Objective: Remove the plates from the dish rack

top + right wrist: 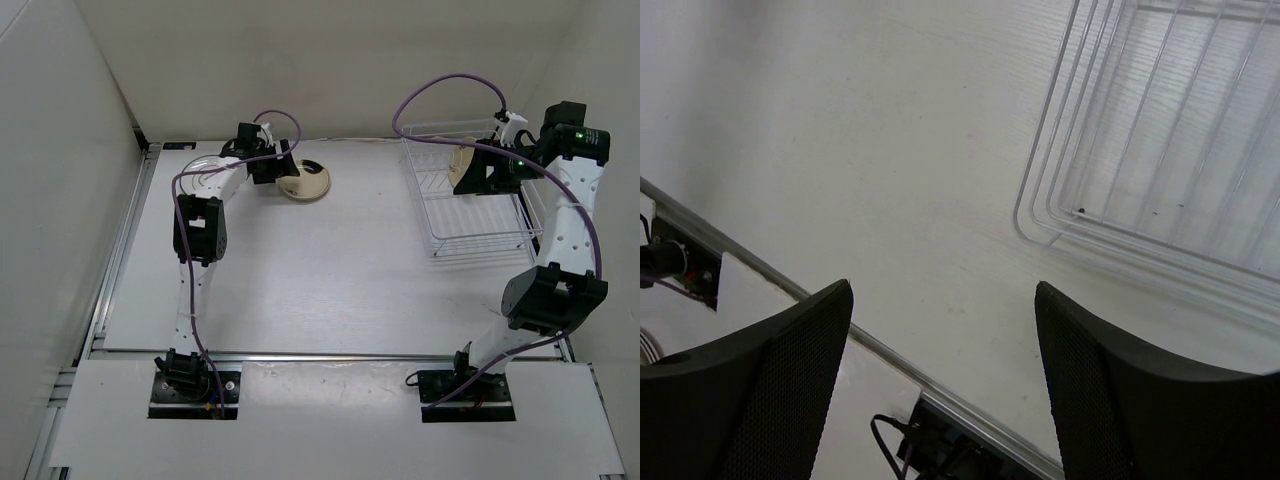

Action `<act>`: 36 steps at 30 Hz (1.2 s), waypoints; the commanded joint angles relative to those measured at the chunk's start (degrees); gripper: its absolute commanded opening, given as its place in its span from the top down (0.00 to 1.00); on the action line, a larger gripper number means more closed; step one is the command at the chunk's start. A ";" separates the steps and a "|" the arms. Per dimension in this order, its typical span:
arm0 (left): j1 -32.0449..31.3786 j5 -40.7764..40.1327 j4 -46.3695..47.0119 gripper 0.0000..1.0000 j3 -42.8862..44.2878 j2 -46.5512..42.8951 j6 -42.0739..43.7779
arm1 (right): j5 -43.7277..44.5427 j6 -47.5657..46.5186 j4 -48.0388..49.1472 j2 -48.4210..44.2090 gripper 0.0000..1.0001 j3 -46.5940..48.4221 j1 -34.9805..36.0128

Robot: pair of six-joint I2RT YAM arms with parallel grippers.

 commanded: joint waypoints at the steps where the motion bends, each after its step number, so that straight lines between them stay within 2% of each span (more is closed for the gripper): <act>1: -0.62 -6.82 -0.59 0.00 0.00 -7.46 3.24 | -1.93 1.03 0.06 0.93 0.23 2.62 -0.43; 3: -0.62 -8.51 -0.60 0.00 0.00 -9.12 3.85 | 0.35 1.04 1.20 1.55 0.19 3.41 -0.43; 6: -0.62 -10.36 -1.12 0.00 0.00 -11.85 4.65 | 4.83 2.35 3.13 3.83 0.19 6.39 -0.43; 10: -0.62 -10.37 -1.13 0.00 -1.23 -17.21 7.36 | 19.58 3.49 11.12 6.28 0.19 6.93 0.09; 11: -0.62 -8.01 -1.65 0.00 -1.76 -18.35 9.55 | 26.66 4.11 12.71 7.08 0.19 8.24 0.62; 16: -0.62 -4.48 -3.75 0.00 -5.79 -28.19 15.72 | 37.60 7.01 18.07 15.07 0.19 16.32 1.76; 20: -0.62 1.30 -7.97 0.00 -11.85 -35.49 21.50 | 39.91 8.42 22.03 20.35 0.18 22.92 2.81; 25: 0.16 0.81 -12.55 0.00 -18.36 -42.44 24.43 | 39.04 5.52 37.85 17.90 0.19 12.21 3.96; 29: 3.15 0.80 -13.07 0.00 -21.27 -44.02 22.67 | 38.51 5.52 38.56 22.71 0.19 13.52 4.49; 36: 3.16 -1.13 -14.13 0.00 -23.03 -47.89 24.43 | 35.08 7.10 39.09 30.10 0.20 17.21 3.26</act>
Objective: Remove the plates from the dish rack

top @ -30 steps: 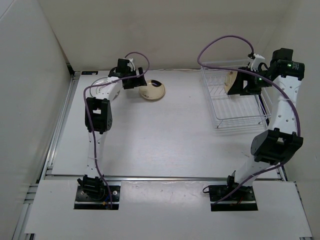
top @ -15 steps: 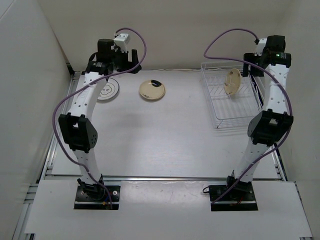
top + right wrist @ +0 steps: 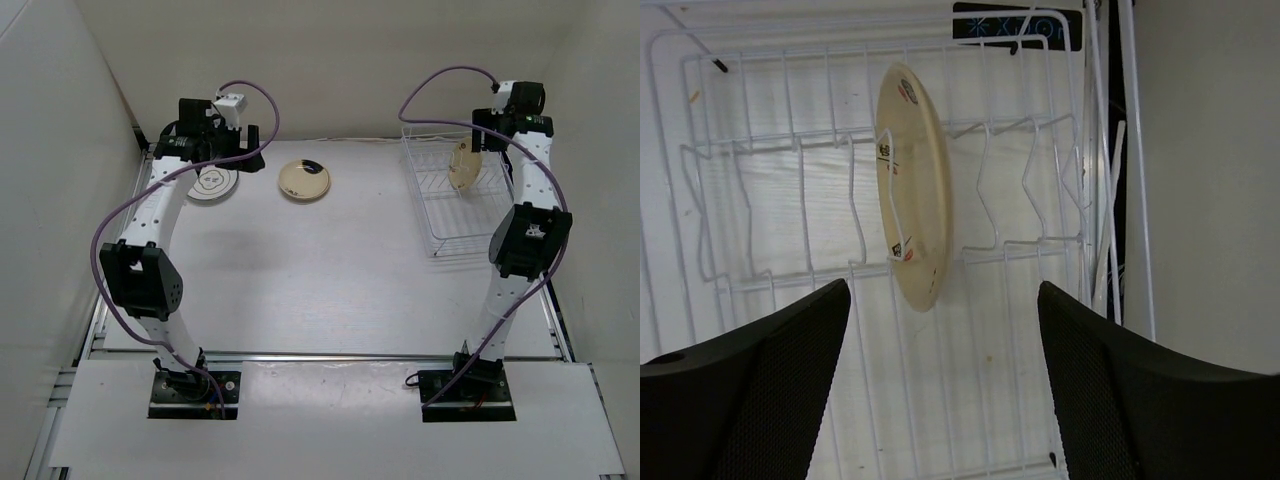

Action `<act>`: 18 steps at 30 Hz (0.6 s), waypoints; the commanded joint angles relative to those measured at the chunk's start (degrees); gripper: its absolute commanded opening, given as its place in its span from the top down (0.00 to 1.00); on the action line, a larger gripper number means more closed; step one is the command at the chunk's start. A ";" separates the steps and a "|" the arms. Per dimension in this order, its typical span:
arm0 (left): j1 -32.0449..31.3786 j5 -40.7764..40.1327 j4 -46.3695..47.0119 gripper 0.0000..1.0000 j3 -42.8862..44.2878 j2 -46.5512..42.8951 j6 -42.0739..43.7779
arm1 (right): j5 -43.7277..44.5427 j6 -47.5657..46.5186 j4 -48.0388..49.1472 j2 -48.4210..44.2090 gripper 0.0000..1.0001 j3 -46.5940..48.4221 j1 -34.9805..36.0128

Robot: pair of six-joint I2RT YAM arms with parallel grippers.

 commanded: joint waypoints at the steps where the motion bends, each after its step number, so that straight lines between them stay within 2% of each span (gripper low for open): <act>1: -0.38 -0.15 -1.72 0.00 -0.13 -5.27 2.19 | -2.23 1.09 3.09 4.29 0.22 4.05 -0.83; 7: -0.38 1.78 -3.92 0.00 -0.13 -5.89 3.34 | -3.46 1.70 3.62 8.26 0.23 6.26 -0.83; 9: -0.38 1.78 -4.45 0.00 -0.13 -5.89 3.34 | -3.46 1.70 3.62 8.97 0.28 6.26 -0.83; 10: -0.38 1.17 -4.45 0.00 -0.13 -5.89 3.34 | -3.46 1.70 3.62 9.58 0.32 6.78 -0.83; 11: -0.38 1.17 -4.97 0.00 -0.13 -5.89 3.34 | -3.46 1.70 3.62 9.58 0.54 6.79 -0.83; 13: -0.38 1.17 -4.98 0.00 -0.13 -5.89 3.34 | -2.94 1.70 3.62 9.58 0.75 6.79 -0.83; 14: -0.38 1.17 -4.98 0.00 0.40 -5.89 3.34 | -2.94 1.70 3.62 9.58 0.91 6.79 -0.83; 16: -0.38 1.17 -4.98 0.00 0.40 -5.36 3.34 | -2.94 1.70 3.62 8.97 1.00 6.79 -0.83; 18: -0.38 1.17 -4.98 0.00 0.40 -5.36 3.34 | -2.94 2.23 3.62 7.57 1.00 6.79 -0.83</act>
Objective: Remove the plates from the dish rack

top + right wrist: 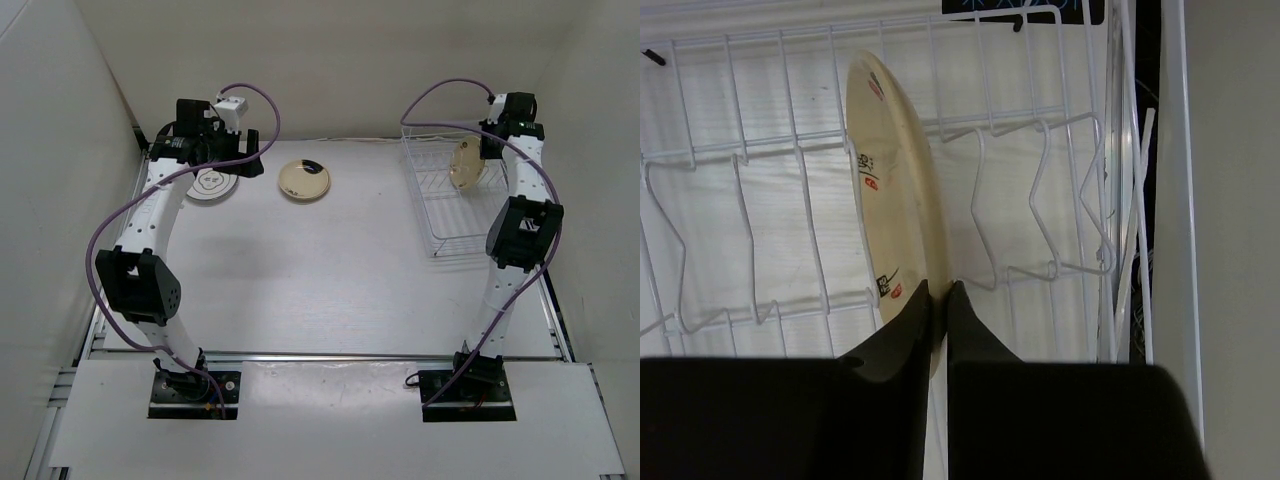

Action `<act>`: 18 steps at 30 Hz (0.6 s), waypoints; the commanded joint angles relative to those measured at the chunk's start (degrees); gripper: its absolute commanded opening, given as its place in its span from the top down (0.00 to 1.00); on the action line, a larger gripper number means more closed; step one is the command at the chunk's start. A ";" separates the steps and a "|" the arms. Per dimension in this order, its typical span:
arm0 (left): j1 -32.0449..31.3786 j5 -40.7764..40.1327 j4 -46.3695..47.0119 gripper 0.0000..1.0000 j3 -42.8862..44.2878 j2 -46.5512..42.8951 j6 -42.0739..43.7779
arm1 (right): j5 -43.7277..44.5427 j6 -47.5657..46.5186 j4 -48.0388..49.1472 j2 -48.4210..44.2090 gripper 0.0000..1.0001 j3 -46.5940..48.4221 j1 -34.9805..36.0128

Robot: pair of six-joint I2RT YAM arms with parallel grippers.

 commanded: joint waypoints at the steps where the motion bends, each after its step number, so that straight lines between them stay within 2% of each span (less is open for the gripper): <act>1: -0.23 0.69 -0.30 0.00 0.58 -2.56 0.81 | -2.28 2.53 1.98 -2.88 1.00 2.79 0.07; 9: -0.23 3.85 0.23 0.00 1.19 -0.28 -1.12 | 9.74 4.04 3.91 -14.39 1.00 0.15 1.74; 15: -0.23 4.91 1.89 0.00 3.04 1.39 -2.97 | 29.49 -0.70 8.13 -23.17 1.00 -7.31 5.24; 18: -0.23 6.05 2.51 0.00 4.44 2.80 -5.25 | 29.11 -1.24 8.05 -26.87 1.00 -10.74 5.87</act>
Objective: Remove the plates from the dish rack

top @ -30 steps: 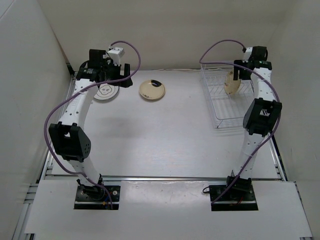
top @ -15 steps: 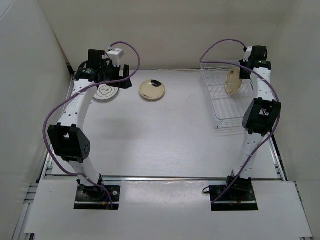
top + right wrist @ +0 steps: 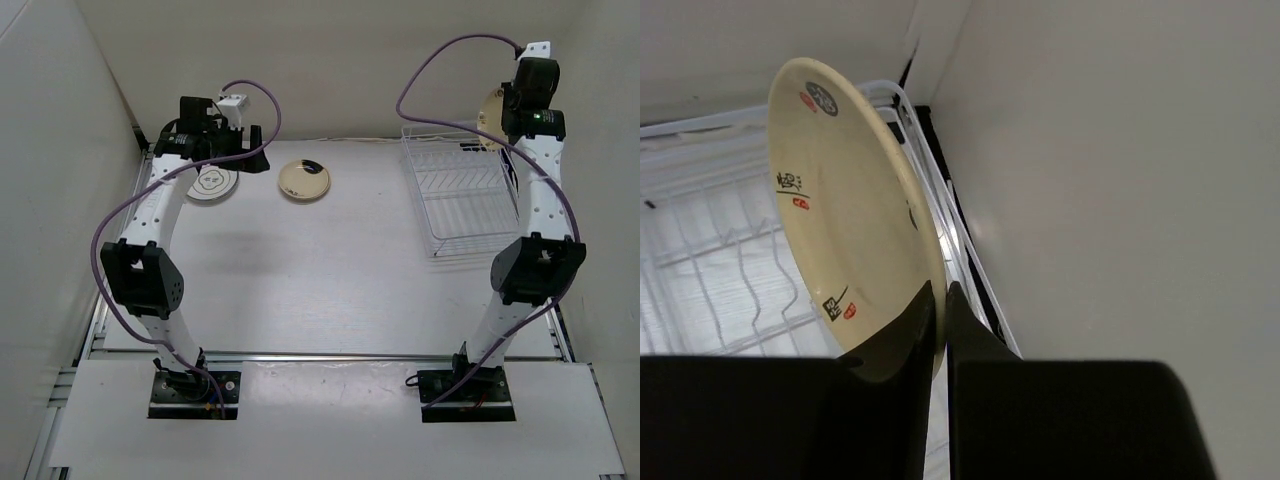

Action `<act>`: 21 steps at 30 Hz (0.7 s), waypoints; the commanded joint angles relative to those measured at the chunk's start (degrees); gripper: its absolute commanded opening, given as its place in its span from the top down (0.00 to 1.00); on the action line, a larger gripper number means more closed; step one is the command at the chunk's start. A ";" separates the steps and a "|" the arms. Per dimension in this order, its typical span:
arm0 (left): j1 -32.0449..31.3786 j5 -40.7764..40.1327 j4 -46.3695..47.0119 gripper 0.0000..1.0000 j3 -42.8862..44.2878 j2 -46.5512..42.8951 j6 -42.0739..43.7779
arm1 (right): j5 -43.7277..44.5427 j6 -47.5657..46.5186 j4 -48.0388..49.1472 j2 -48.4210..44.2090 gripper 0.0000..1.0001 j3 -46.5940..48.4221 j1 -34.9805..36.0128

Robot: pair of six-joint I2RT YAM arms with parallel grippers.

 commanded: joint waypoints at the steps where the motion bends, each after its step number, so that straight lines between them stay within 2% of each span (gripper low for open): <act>1: -0.23 3.05 1.73 0.00 3.17 0.96 -3.00 | 2.69 0.05 2.39 -4.11 1.00 -2.68 0.91; 2: -0.23 4.01 2.25 0.00 3.18 0.97 -4.14 | -7.44 0.84 0.72 -4.64 1.00 -2.68 0.91; 3: -0.23 4.72 2.25 0.00 3.18 1.58 -4.76 | -14.06 1.81 -4.25 -4.64 1.00 -0.86 0.91; 6: -0.23 8.67 2.78 0.00 3.18 1.59 -6.61 | -33.22 7.43 -9.99 -5.69 1.00 0.13 0.20; 7: -0.23 9.99 2.78 0.00 3.18 1.59 -6.61 | -40.16 8.83 -10.01 -5.70 1.00 -0.91 -0.49; 8: -0.23 11.31 2.78 0.00 2.66 1.59 -6.61 | -52.24 12.50 -10.01 -6.22 1.00 -2.32 -0.50; 12: -0.23 16.15 2.78 0.00 2.65 2.72 -7.66 | -74.98 15.09 -10.01 -3.86 1.00 -9.09 2.21; 17: -0.23 17.30 2.78 0.00 2.65 2.73 -8.20 | -80.57 14.48 -10.01 0.79 1.00 -13.05 7.93; 21: -0.23 18.35 2.78 0.00 0.46 2.73 -8.20 | -80.05 14.47 -10.01 6.77 1.00 -7.88 13.02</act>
